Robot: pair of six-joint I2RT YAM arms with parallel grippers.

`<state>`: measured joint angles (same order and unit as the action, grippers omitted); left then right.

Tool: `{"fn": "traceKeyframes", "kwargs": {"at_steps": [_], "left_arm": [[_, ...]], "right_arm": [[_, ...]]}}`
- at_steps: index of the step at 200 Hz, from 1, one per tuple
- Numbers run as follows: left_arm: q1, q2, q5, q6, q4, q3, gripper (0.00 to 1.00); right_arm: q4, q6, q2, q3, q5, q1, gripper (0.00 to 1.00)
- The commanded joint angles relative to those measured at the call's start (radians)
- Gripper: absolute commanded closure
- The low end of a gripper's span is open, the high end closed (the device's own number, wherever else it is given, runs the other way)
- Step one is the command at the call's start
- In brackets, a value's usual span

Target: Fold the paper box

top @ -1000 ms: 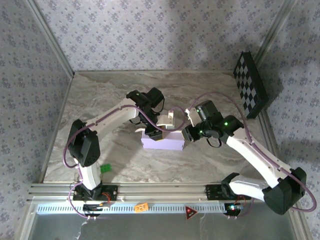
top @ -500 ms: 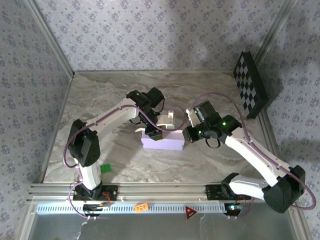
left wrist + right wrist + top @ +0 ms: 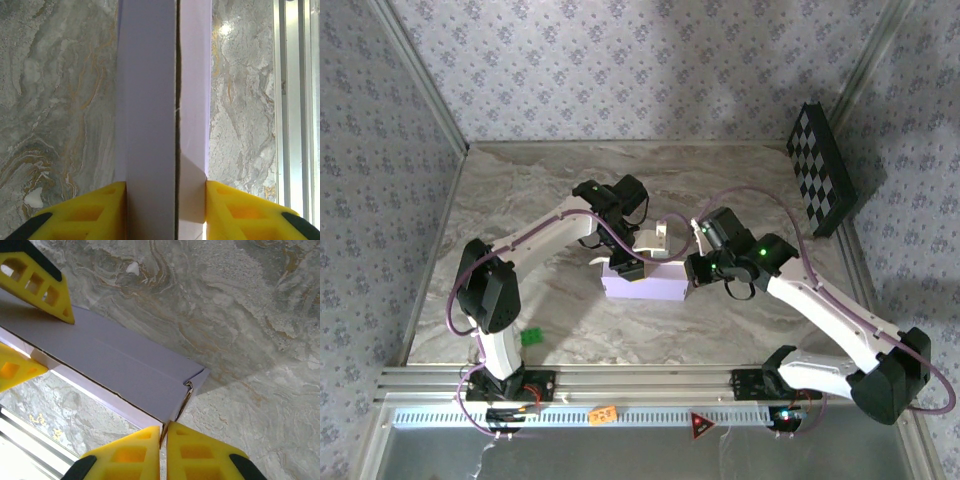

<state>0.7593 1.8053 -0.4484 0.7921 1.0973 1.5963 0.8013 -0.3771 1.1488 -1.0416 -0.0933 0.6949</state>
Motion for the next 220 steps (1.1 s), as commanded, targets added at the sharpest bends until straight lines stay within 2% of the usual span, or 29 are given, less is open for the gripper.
{"fn": "traceKeyframes", "kwargs": {"at_steps": [1, 103, 168, 220], "left_arm": [[0.007, 0.035, -0.003, -0.004, 0.015, 0.026, 0.61], [0.007, 0.038, 0.011, -0.012, 0.006, 0.026, 0.59], [0.006, 0.035, 0.014, -0.012, 0.006, 0.022, 0.59], [0.007, 0.015, 0.013, -0.022, -0.010, 0.022, 0.58]], "right_arm": [[-0.046, -0.069, -0.009, 0.005, 0.023, 0.014, 0.91], [-0.142, -0.244, -0.034, 0.041, 0.145, 0.100, 0.93], [-0.134, -0.207, -0.041, 0.087, 0.272, 0.164, 0.95], [-0.153, -0.204, -0.046, 0.107, 0.260, 0.168, 0.95]]}}
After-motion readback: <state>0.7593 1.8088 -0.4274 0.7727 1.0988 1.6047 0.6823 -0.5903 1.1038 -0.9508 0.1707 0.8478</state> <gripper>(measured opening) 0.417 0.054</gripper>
